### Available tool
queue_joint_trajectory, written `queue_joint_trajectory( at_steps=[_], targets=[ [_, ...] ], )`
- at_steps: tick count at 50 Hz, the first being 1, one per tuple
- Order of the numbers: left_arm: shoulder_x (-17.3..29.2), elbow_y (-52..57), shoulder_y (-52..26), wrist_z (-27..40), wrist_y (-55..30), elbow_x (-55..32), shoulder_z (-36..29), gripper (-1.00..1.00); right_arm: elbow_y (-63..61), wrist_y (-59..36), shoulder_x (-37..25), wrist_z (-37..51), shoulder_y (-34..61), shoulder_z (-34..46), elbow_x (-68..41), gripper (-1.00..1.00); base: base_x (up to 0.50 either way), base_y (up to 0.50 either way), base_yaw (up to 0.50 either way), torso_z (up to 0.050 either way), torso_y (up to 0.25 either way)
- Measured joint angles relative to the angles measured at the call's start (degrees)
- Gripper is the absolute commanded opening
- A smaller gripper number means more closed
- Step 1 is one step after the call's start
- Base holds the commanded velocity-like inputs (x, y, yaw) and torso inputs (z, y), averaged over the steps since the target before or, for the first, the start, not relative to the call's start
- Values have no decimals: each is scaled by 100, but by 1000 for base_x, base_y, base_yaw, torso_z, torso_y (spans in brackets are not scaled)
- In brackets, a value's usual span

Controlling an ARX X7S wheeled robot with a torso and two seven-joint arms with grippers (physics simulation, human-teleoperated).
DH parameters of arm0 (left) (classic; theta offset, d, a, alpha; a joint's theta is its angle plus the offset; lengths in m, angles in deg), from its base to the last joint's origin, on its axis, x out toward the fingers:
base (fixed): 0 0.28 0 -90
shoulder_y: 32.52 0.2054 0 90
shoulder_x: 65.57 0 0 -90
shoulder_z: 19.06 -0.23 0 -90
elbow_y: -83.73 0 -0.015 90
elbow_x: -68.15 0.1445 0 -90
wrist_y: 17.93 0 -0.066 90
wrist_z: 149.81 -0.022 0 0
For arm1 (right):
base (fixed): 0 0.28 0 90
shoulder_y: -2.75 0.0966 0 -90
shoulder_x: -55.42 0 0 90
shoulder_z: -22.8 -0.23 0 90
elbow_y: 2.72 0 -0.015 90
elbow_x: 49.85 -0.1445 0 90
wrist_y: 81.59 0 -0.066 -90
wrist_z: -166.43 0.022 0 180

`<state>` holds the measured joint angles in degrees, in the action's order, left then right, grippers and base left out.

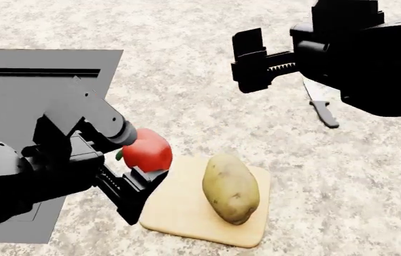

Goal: Pick the vegetables from the sink and place them on the cutting board.

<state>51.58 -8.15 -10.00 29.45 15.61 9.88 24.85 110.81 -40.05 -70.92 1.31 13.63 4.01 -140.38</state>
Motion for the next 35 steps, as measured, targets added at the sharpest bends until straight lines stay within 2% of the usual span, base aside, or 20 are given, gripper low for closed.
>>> queue_joint_trajectory(
  at_steps=[13,35],
  targets=[
    [-342,-409,-59,-284,111,336,-415,-100,-178,105,-181,164,-85,-122,-98,100,0,0,0,1,1],
    [-629,-828,63,-601,251,577,-826,-100,-290,110,-314,232,-249,-183,-238,100,0,0,0,0,0]
  ],
)
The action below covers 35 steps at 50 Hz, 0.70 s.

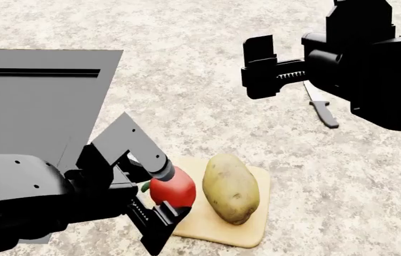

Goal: Pick the vegetables from the sink and place them on the cutting board.

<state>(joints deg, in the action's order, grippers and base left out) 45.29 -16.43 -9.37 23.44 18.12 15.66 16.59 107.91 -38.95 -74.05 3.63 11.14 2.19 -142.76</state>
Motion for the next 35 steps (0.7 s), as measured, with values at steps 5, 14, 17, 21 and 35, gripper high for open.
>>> queue_joint_trajectory(
  at_steps=[5,14,17,21,35],
  targets=[
    [-63,-121,0,-67,44,67,-63,-100,-21,-10,-20,9,-25,-10,-30,100,0,0,0,0,0],
    [-168,-333,-37,-189,147,147,-124,-100,-51,-11,-41,3,-111,-28,-92,100,0,0,0,0,0],
    [-185,-376,-35,-189,152,145,-148,100,-65,-11,-51,2,-139,-30,-108,100,0,0,0,0,0],
    [-188,-400,-27,-157,131,149,-181,100,-85,-10,-64,2,-172,-33,-126,100,0,0,0,0,0],
    [-61,-53,-86,17,-43,-24,-100,100,-141,-13,-94,-7,-249,-41,-163,100,0,0,0,0,0]
  ],
)
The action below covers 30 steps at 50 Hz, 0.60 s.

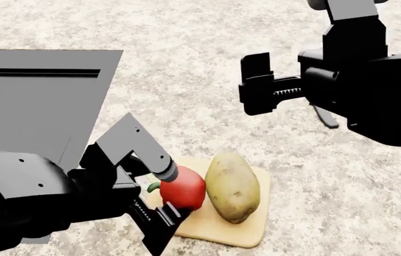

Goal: Pick the vegetables from the sink and place them on the cutting board.

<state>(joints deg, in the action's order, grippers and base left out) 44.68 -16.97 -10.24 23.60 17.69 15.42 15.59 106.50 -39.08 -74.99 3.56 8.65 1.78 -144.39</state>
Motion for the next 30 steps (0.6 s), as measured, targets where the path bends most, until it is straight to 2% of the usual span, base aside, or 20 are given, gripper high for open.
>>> queue_joint_trajectory(
  at_steps=[14,30],
  targets=[
    [668,1237,-164,685,-504,-924,782,100,-124,34,-100,85,-36,-70,-72,100,0,0,0,0,0],
    [870,1129,-522,1535,-667,-1531,1651,100,-350,549,-271,27,-250,-211,168,100,0,0,0,0,0]
  ],
)
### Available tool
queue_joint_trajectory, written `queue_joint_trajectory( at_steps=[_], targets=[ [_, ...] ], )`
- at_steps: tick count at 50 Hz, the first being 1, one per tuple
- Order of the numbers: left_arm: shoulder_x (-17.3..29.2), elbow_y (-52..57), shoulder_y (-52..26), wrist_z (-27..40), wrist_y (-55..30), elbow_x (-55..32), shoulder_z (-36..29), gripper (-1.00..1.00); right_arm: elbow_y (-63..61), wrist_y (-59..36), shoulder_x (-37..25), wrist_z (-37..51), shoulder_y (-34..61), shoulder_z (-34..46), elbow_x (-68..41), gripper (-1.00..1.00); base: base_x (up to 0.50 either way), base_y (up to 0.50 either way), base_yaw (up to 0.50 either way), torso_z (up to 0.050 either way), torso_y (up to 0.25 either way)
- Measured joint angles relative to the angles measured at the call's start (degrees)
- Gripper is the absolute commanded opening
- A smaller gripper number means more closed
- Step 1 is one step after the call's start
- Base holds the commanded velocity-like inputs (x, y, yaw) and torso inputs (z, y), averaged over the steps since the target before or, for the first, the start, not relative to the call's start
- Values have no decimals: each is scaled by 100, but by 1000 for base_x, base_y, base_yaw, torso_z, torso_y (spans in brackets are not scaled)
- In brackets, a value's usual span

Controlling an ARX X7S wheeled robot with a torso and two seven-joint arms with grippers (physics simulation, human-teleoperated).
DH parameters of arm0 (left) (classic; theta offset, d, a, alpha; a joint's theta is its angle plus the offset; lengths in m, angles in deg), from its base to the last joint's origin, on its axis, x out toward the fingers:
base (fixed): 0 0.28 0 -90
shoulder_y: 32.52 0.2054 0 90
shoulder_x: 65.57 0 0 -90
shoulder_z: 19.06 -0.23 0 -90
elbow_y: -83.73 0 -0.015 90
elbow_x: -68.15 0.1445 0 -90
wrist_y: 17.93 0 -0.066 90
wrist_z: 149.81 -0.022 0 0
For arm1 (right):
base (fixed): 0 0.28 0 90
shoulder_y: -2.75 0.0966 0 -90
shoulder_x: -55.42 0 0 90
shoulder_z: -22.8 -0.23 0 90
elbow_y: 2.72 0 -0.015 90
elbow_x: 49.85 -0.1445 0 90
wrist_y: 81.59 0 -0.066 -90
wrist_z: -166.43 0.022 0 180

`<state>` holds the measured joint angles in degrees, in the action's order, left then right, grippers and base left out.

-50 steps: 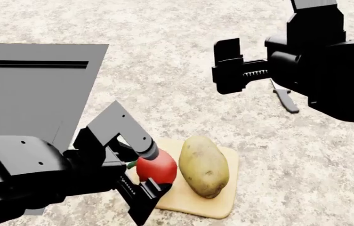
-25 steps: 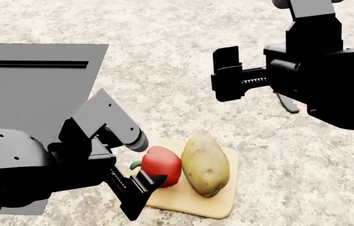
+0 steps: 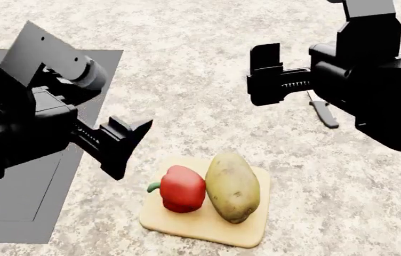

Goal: Pick the vegetables from the sink and place them on the cutting board.

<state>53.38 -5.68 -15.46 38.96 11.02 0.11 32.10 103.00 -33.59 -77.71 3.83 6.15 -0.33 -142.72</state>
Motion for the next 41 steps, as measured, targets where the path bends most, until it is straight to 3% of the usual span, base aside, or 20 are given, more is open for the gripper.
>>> queue_joint_trajectory(
  at_steps=[11,27,41],
  targets=[
    [26,-452,-308,697,-160,-330,512,100,-344,651,-321,55,-238,-251,197,100,0,0,0,0,0],
    [683,-357,-496,1332,-537,-735,979,100,-1054,1257,-1342,283,-648,-589,180,100,0,0,0,0,0],
    [901,-720,-969,1351,-741,-669,983,100,-883,1287,-1573,59,-377,-790,263,100,0,0,0,0,0]
  ],
)
